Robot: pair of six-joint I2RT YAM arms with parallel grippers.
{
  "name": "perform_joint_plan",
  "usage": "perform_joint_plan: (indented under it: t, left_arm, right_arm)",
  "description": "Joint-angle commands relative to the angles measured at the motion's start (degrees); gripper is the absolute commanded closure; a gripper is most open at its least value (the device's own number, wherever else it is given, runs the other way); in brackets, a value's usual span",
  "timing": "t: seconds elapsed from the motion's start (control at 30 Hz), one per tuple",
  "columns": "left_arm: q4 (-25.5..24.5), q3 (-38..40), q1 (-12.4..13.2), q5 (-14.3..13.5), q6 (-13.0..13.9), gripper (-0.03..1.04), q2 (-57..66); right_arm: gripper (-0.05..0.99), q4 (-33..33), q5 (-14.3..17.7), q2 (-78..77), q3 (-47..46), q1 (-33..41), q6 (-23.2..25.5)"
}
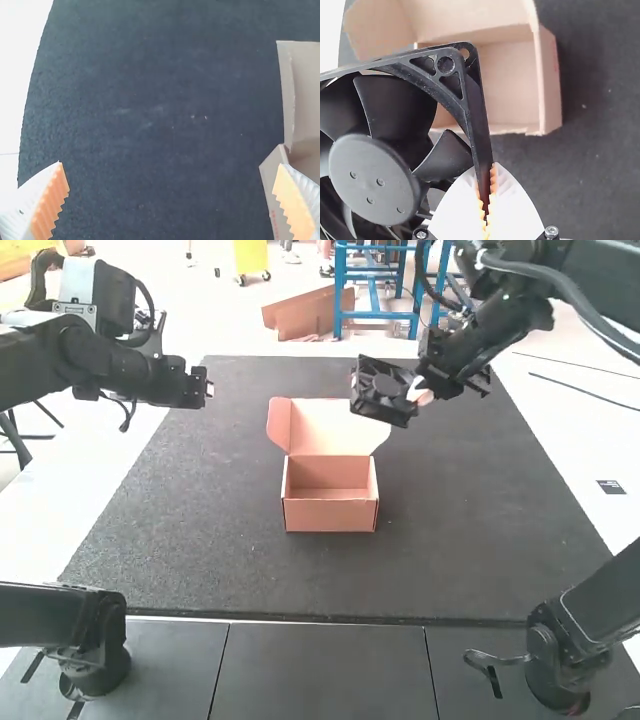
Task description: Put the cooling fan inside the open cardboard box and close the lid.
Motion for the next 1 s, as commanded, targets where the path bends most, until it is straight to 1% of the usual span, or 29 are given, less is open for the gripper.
perform_joint_plan:
  t: [0.0, 0.13, 0.3, 0.4, 0.47, 0.6, 0.7, 0.97]
  left_arm:
    - [-0.3, -0.4, -0.4, 0.5, -0.2, 0.04, -1.4]
    - [-0.4, -0.5, -0.4, 0.5, -0.3, 0.04, -2.1]
    - [-0.7, -0.5, -0.4, 0.5, -0.3, 0.04, -2.5]
    - [-0.7, -0.7, -0.4, 0.5, -0.3, 0.04, -2.8]
    - [-0.7, -0.9, -0.4, 0.5, -0.4, 0.04, -2.9]
    - [-0.8, -1.3, -0.2, 0.5, -0.4, 0.04, -3.4]
    - [-1.1, -1.6, -0.2, 0.5, -0.4, 0.04, -3.7]
    - [-1.4, -1.5, -0.2, 0.5, -0.4, 0.04, -3.9]
  right_arm:
    - [0.94, 1.0, -0.8, 2.3, 1.9, 4.4, 2.9]
    - [0.94, 2.4, -0.7, 6.4, 2.8, 8.0, 3.5]
    - [0.94, 4.0, -0.3, 11.3, 3.8, 9.9, 3.8]
    - [0.94, 5.2, 1.8, 14.4, 4.6, 10.1, 3.5]
    - [0.94, 5.7, 2.1, 16.6, 5.4, 9.9, 3.3]
    - [0.94, 6.0, 5.1, 21.0, 7.0, 9.7, 1.2]
    - [0.94, 6.9, 6.5, 23.9, 7.7, 9.7, 0.0]
    - [0.94, 8.9, 10.0, 29.2, 7.9, 9.6, -0.9]
